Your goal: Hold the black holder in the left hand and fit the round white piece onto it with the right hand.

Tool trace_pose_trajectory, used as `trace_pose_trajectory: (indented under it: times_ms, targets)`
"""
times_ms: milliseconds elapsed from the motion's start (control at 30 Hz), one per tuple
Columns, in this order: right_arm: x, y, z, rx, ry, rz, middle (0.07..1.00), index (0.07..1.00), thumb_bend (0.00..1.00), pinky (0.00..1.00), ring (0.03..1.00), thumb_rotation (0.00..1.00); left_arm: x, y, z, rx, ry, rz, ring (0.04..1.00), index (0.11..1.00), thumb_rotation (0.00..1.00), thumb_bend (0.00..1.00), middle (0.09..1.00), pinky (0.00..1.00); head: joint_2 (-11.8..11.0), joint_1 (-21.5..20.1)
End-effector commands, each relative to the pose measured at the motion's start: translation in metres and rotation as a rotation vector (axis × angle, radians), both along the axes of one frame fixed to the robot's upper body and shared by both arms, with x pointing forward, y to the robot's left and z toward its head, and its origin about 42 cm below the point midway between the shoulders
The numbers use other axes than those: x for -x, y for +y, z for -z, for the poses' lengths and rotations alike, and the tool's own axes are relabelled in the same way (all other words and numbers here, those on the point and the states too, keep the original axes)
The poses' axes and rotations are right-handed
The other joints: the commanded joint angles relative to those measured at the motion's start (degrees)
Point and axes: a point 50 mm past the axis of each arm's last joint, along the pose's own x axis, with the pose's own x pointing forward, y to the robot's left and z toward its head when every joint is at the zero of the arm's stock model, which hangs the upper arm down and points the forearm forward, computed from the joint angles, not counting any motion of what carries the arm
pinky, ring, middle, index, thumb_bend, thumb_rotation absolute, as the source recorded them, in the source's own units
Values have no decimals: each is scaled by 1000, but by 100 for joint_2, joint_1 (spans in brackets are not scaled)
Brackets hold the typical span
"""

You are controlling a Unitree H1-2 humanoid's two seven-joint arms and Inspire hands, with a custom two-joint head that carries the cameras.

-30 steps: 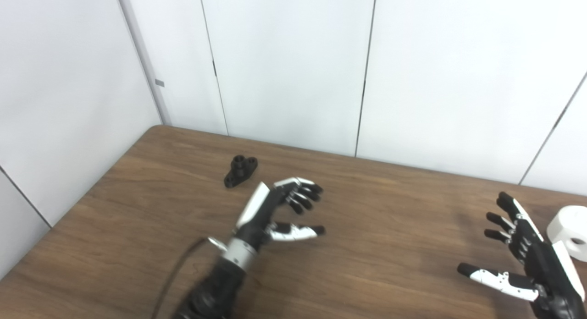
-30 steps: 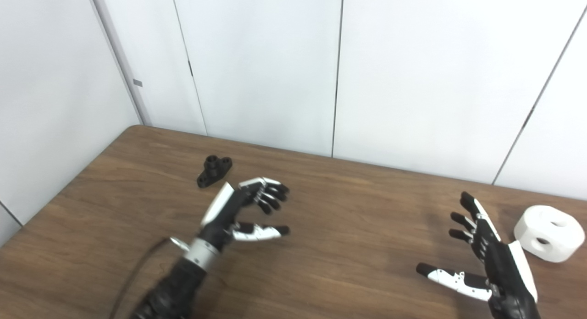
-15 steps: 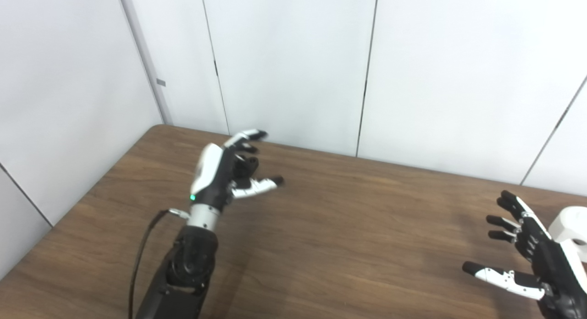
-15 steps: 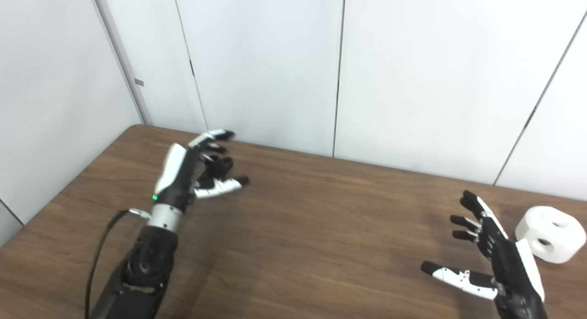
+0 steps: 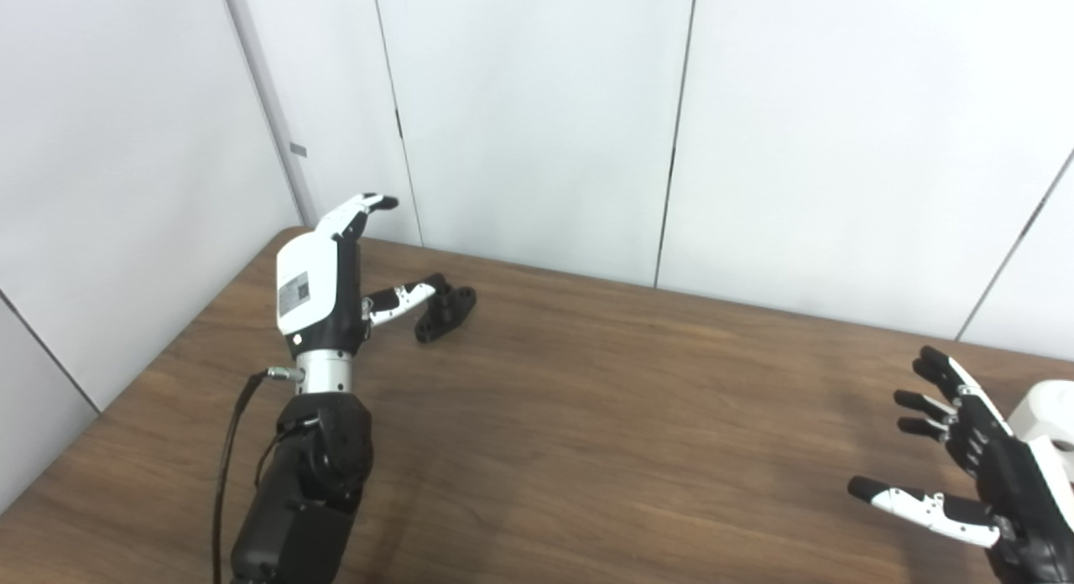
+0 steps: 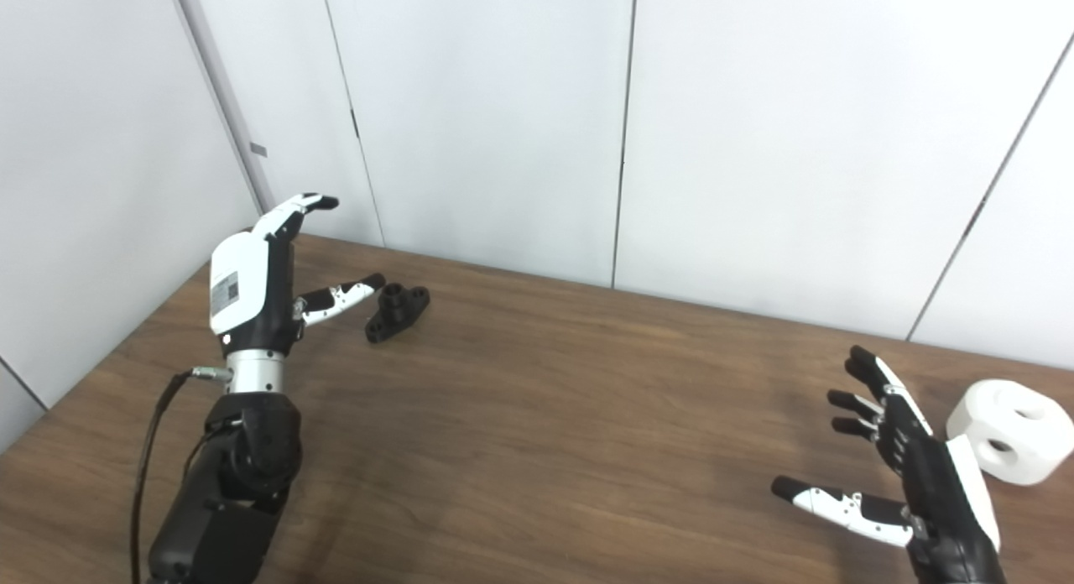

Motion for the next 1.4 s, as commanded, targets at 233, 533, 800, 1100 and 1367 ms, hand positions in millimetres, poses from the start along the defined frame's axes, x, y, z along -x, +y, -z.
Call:
trace_pose_trajectory:
  times_ms: [233,533,800,1100,1367]
  targets:
    - [-1,-3,-23,6,-80,-3,918,916,679,690,795,0,-22,-1,-1,-30,81,-96,1000,742,417,1000,1000,997,50,-52]
    - [2,-7,-28,11,-89,-13,922,921,678,652,765,0,-33,5,24,-129,233,-182,1000,720,456,1000,1000,897,107,-104]
    - [5,-10,-31,35,-97,2,905,911,691,604,752,0,-39,8,45,-133,345,-201,1000,715,483,1000,1000,916,139,-130]
    - [10,-12,-33,33,-96,12,901,907,691,614,759,0,-48,4,69,-174,434,-167,1000,698,504,1000,1000,994,170,-197]
    - [13,-11,-34,19,-96,22,910,910,689,636,771,0,-57,3,81,-108,438,-133,1000,663,424,999,1000,982,196,-254]
